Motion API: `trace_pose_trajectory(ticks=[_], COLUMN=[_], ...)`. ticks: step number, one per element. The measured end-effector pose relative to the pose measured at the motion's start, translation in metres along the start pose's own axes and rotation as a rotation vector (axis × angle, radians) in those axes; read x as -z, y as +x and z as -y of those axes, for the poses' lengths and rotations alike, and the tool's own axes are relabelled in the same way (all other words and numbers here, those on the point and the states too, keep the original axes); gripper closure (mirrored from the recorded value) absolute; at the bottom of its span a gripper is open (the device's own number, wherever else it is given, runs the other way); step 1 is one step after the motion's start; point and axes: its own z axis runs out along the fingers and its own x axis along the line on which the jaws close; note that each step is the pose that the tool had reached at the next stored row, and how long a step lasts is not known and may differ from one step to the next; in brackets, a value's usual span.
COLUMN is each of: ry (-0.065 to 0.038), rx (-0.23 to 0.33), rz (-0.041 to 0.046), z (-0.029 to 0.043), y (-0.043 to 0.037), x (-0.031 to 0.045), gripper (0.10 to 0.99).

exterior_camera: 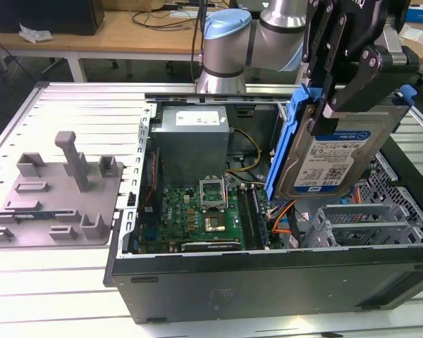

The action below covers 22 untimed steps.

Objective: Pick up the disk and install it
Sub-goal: 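Insert the disk into the insertion slot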

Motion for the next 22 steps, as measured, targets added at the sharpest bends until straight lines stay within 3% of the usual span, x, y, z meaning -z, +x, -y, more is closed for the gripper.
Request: trace_pose_trajectory(ticks=[6,17,22], ry=[0.000,0.000,0.000], rx=[0.000,-0.001,-0.001], rz=[0.0000,0.0000,0.0001], z=[0.0017,0.0390,0.0611], y=[0.0005,0.0035,0.0051], x=[0.0000,-0.0015,-0.0029], gripper=[0.722,0.722,0.722])
